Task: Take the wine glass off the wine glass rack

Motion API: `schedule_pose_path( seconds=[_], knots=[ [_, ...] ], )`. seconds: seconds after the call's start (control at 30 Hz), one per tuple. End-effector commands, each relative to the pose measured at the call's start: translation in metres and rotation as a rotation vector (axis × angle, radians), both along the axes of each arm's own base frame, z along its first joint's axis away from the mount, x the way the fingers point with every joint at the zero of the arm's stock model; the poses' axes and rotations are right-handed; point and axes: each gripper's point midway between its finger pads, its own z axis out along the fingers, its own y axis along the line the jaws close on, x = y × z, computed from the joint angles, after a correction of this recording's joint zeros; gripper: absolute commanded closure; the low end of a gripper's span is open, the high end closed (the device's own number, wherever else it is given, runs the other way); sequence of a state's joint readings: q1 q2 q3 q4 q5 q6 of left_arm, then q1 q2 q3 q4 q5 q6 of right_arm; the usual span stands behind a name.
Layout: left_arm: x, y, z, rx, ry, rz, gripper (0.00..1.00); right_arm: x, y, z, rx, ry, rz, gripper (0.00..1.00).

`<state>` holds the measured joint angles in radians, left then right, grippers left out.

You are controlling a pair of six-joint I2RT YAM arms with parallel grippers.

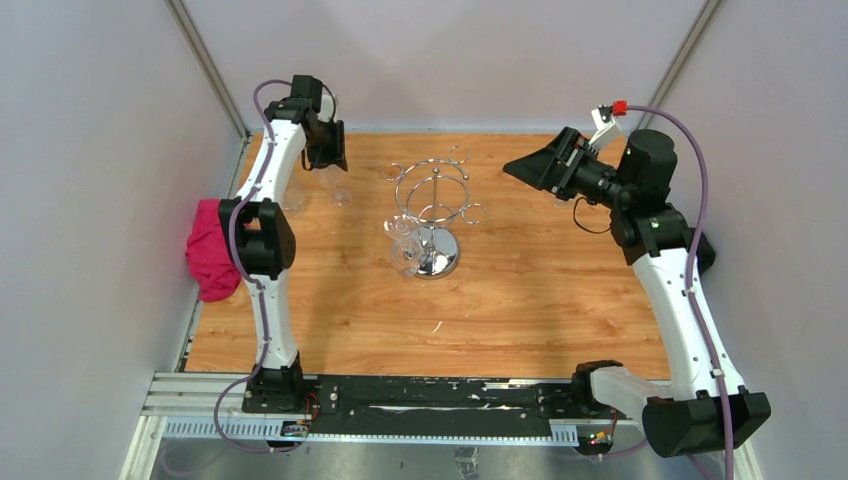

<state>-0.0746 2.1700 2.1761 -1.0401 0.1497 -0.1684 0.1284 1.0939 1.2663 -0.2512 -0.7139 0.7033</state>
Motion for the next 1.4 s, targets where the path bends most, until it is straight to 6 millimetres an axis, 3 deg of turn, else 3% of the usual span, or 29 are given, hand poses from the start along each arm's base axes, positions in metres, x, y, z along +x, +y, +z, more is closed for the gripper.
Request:
schedule_pose_path(
  seconds=[0.0,0.2,0.5,0.57,0.67,0.8,0.9,0.97,1.0,1.03,1.17,1.37],
  knots=[
    [-0.001,-0.002,0.028,-0.004,-0.064,-0.004,0.57,-0.009,-0.001,0.008,0.025,-0.031,0.019,0.01],
    [-0.004,-0.002,0.049,-0.009,-0.110,-0.003,0.50,-0.013,0.001,0.003,0.036,-0.025,0.031,0.01],
    [-0.009,-0.008,0.092,-0.034,-0.201,0.001,0.49,-0.016,0.003,-0.004,0.056,-0.005,0.048,0.01],
    [-0.014,-0.010,0.114,-0.042,-0.246,0.004,0.49,-0.017,0.003,-0.005,0.055,-0.006,0.051,0.01],
    [-0.034,-0.015,0.165,-0.067,-0.352,0.014,0.50,-0.019,0.003,-0.004,0.050,-0.015,0.053,0.01],
    [-0.083,-0.041,0.235,-0.196,-0.507,-0.021,0.51,-0.020,0.002,-0.004,0.038,-0.022,0.048,0.01],
    [-0.126,-0.073,0.287,-0.482,-0.692,-0.051,0.52,-0.022,0.002,-0.003,0.036,-0.025,0.049,0.01],
    [-0.162,-0.090,0.309,-0.739,-0.771,-0.072,0.53,-0.024,0.002,-0.002,0.038,-0.026,0.053,0.01],
    [-0.176,-0.097,0.301,-0.862,-0.749,-0.066,0.54,-0.026,0.002,-0.002,0.037,-0.029,0.055,0.01],
    [-0.194,-0.102,0.314,-0.966,-0.757,-0.084,0.56,-0.027,0.002,-0.002,0.036,-0.028,0.057,0.01],
    [-0.232,-0.121,0.284,-1.089,-0.630,-0.089,0.60,-0.032,0.001,-0.003,0.033,-0.027,0.059,0.01],
    [-0.247,-0.125,0.215,-1.026,-0.491,0.026,0.59,-0.038,0.001,-0.008,0.037,-0.018,0.060,0.01]
  ],
)
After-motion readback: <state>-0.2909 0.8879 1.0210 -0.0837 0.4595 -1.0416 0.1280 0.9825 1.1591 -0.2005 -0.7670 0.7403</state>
